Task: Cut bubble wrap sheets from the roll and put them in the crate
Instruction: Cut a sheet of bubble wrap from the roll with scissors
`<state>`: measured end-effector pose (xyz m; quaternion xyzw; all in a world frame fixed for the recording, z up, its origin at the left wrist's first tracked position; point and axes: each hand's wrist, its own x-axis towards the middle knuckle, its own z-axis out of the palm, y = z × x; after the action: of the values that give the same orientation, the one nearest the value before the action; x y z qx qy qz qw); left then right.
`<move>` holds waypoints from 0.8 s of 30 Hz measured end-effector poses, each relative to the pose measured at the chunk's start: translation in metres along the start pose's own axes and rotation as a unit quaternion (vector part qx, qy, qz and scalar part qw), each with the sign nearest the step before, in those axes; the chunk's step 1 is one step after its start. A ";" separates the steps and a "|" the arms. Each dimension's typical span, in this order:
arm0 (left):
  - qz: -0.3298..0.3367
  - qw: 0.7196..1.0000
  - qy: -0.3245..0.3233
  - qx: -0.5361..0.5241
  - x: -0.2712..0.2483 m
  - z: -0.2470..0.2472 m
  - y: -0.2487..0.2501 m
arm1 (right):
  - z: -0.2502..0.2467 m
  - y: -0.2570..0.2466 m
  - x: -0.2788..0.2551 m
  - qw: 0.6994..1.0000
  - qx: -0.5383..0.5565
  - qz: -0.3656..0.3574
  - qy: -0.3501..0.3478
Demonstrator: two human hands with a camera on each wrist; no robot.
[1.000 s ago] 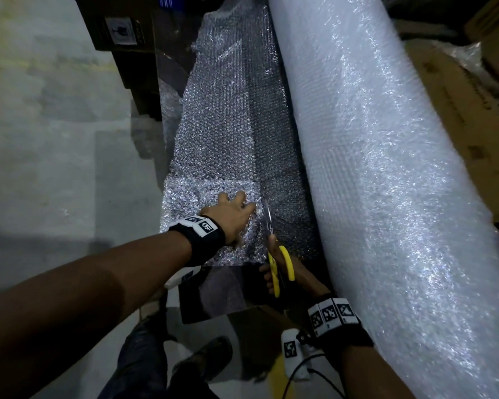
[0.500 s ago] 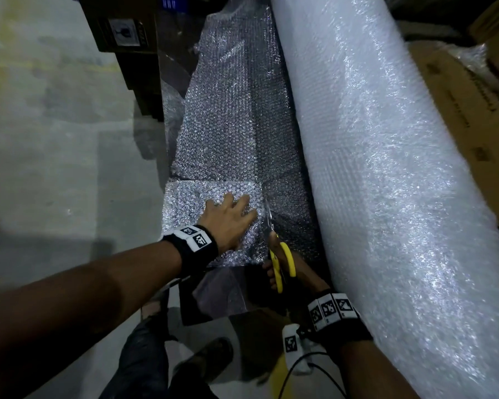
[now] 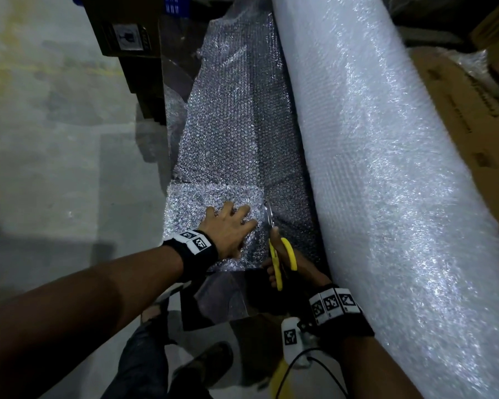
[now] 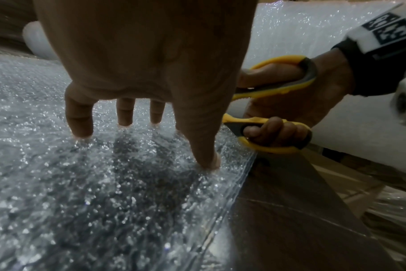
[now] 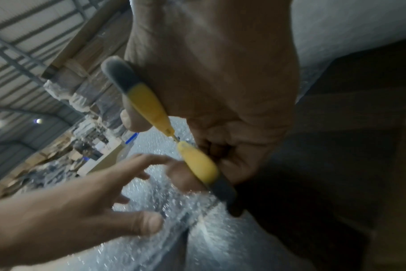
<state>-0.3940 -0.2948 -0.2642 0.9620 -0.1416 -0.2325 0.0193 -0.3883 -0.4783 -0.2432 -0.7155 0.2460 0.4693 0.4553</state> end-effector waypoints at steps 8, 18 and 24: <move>0.002 1.000 -0.015 -0.009 0.001 -0.003 0.000 | -0.003 0.000 0.002 0.999 -0.009 -0.047 0.006; -0.037 0.999 -0.005 -0.038 0.021 -0.022 -0.005 | 0.004 0.003 0.010 0.998 0.010 -0.058 0.003; -0.033 0.998 -0.033 -0.033 0.028 -0.021 -0.006 | -0.003 -0.007 0.014 1.000 0.002 0.003 -0.010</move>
<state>-0.3592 -0.2970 -0.2588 0.9569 -0.1024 -0.2688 0.0392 -0.3755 -0.4770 -0.2521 -0.7092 0.2445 0.4775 0.4575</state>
